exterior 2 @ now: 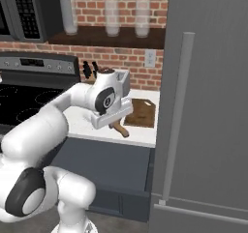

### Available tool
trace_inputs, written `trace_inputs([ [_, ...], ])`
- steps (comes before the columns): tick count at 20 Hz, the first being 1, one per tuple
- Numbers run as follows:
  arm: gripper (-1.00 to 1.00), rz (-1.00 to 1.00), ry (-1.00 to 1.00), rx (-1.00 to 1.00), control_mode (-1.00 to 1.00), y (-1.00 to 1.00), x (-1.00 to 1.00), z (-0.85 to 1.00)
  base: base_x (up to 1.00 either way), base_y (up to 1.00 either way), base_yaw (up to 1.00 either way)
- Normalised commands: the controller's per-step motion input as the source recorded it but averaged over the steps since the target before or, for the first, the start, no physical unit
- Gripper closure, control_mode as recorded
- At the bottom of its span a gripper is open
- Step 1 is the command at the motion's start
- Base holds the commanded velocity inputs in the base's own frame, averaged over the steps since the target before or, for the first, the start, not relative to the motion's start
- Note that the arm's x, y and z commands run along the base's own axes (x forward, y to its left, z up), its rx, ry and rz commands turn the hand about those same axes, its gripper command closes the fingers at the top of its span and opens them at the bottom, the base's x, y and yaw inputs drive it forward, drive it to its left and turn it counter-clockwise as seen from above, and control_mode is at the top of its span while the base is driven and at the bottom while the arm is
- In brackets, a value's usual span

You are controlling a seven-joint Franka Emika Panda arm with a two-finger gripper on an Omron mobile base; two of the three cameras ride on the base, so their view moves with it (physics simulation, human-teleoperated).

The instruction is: Pick up the knife from the drawer and place it on the cutting board. Then place the meat from the plate to the cutting board.

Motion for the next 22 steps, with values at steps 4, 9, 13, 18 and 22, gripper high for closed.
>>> trace_inputs([
  [4,1.00,-0.43,-0.05,0.00,-1.00,-0.07,0.70,-0.34,0.00,0.00,0.00],
  [9,1.00,-0.28,-0.10,0.00,-1.00,0.01,0.48,-0.62,0.00,0.00,0.00],
  [13,1.00,-0.19,-0.13,0.00,-1.00,0.06,0.52,-0.22,0.00,0.00,0.00],
  [18,1.00,-0.19,-0.15,-0.01,-1.00,0.01,0.61,-0.03,0.00,0.00,0.00],
  [22,1.00,-0.20,-0.05,-0.09,-1.00,0.15,0.74,-0.36,0.00,0.00,0.00],
])
